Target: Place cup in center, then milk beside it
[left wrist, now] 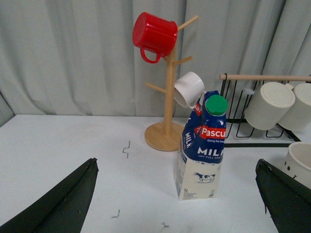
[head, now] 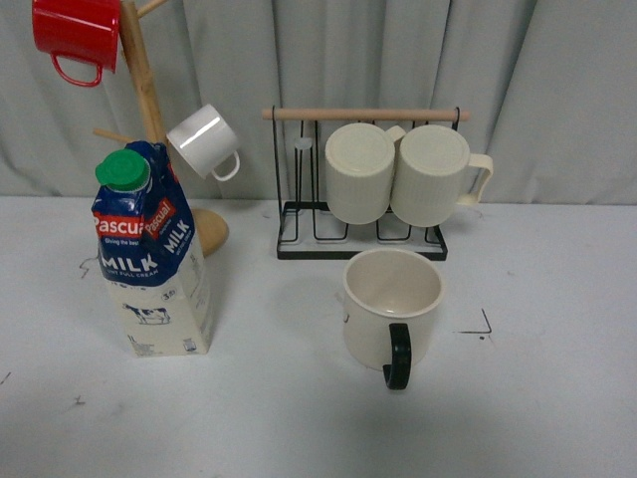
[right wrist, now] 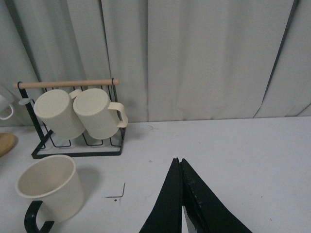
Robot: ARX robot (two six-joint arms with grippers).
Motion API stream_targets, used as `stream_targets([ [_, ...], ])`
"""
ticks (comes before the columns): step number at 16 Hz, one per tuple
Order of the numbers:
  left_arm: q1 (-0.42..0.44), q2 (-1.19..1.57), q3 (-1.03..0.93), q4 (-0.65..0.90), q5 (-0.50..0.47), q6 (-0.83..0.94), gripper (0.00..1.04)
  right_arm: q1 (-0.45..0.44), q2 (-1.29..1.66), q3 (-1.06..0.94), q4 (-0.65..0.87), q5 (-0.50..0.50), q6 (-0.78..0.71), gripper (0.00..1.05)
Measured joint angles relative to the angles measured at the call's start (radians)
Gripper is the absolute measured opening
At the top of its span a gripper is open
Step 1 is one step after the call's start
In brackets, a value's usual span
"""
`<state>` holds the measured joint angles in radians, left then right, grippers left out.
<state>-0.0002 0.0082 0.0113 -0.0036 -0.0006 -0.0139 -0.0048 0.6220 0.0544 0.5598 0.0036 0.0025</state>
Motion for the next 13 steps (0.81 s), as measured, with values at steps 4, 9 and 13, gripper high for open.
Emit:
stream_targets([
  [4, 0.0, 0.0, 0.0, 0.0, 0.0, 0.0, 0.98, 0.0, -0.106, -0.043, -0.054, 0.0, 0.0, 0.02],
  [9, 0.0, 0.0, 0.0, 0.0, 0.0, 0.0, 0.98, 0.0, -0.204, -0.043, -0.144, 0.0, 0.0, 0.02],
  [13, 0.0, 0.0, 0.0, 0.0, 0.0, 0.0, 0.98, 0.0, -0.321, -0.043, -0.257, 0.0, 0.0, 0.02],
])
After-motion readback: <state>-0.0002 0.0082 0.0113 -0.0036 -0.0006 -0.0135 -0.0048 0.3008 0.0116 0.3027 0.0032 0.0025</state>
